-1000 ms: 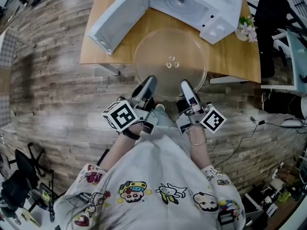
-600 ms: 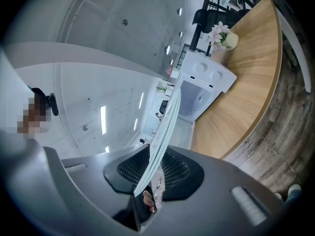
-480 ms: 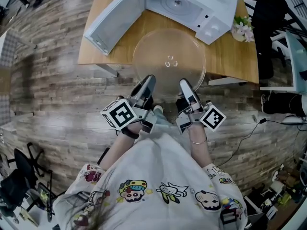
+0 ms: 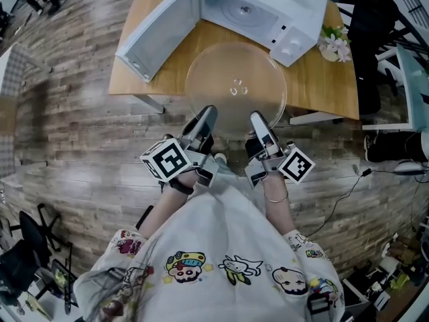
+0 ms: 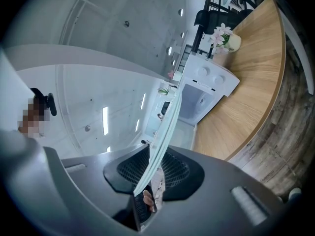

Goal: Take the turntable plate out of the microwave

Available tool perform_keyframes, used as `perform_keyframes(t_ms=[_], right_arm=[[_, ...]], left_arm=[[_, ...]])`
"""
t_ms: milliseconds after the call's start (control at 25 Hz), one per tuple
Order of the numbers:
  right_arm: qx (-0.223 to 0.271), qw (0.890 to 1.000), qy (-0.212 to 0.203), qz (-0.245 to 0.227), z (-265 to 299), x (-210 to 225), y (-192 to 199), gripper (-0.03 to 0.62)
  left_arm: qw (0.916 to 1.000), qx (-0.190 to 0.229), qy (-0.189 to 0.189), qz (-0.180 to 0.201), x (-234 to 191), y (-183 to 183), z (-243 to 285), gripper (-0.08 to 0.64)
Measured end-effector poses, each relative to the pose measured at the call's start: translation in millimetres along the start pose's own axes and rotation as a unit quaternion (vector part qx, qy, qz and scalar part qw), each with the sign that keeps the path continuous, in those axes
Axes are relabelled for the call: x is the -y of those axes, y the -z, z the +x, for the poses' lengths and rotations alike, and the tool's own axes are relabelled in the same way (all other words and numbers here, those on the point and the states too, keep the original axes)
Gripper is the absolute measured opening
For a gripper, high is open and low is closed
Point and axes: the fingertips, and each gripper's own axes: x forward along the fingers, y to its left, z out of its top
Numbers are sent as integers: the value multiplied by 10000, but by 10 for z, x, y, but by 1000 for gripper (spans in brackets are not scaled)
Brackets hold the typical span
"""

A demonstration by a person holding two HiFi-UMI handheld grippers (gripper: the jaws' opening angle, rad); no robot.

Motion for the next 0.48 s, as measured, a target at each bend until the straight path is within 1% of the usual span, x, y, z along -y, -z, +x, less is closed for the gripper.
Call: perform_keyframes(t_ms=[480], right_arm=[[-25,10000,-14,-48,-78,-75,79,87]], left_arm=[[10000,13,49,24,35,45,-115,60]])
